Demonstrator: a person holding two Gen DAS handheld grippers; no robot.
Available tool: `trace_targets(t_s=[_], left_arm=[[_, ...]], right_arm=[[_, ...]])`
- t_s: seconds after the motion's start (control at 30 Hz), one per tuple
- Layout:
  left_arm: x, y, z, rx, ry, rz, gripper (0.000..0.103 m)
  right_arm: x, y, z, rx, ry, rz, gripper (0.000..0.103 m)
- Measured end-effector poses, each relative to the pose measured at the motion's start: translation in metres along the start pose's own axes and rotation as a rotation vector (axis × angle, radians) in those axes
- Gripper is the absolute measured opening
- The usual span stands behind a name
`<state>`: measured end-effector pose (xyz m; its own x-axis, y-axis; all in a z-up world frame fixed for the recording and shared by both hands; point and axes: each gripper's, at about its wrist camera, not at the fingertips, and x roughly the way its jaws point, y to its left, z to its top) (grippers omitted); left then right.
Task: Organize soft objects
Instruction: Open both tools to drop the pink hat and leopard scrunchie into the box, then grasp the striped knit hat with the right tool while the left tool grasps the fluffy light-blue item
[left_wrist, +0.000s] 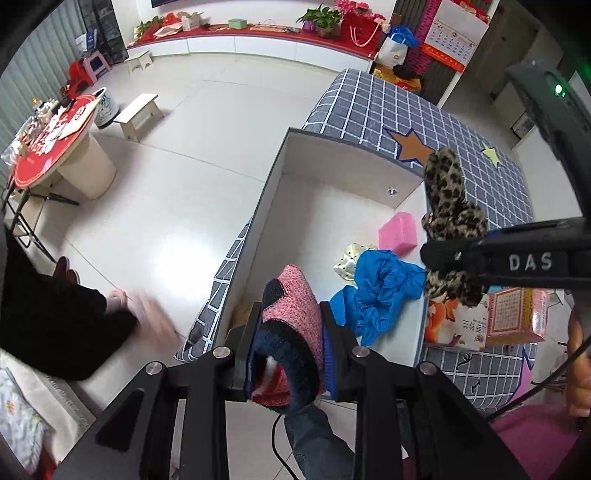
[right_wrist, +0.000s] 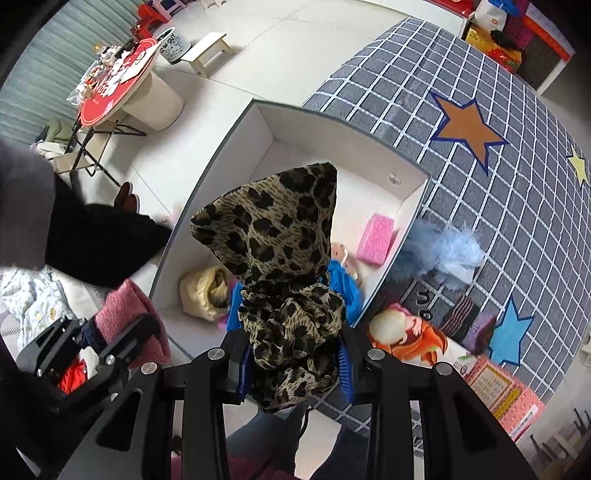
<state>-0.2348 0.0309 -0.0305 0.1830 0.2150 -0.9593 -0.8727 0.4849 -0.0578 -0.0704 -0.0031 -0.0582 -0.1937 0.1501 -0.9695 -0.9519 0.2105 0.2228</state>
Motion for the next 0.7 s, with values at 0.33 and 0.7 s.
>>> trace_targets(t_s=[0.33,0.7], left_arm=[[-0.003,-0.008,0.007,-0.010,-0.038,0.002,0.085],[-0.015,-0.017,0.022,-0.076,-0.158,-0.175,0.103]], right_arm=[[-0.014,0.004,0.013,-0.047,-0.064,0.006,0.086],[-0.037,-0.079,0.010,0.197,-0.043,0.140,0.086]])
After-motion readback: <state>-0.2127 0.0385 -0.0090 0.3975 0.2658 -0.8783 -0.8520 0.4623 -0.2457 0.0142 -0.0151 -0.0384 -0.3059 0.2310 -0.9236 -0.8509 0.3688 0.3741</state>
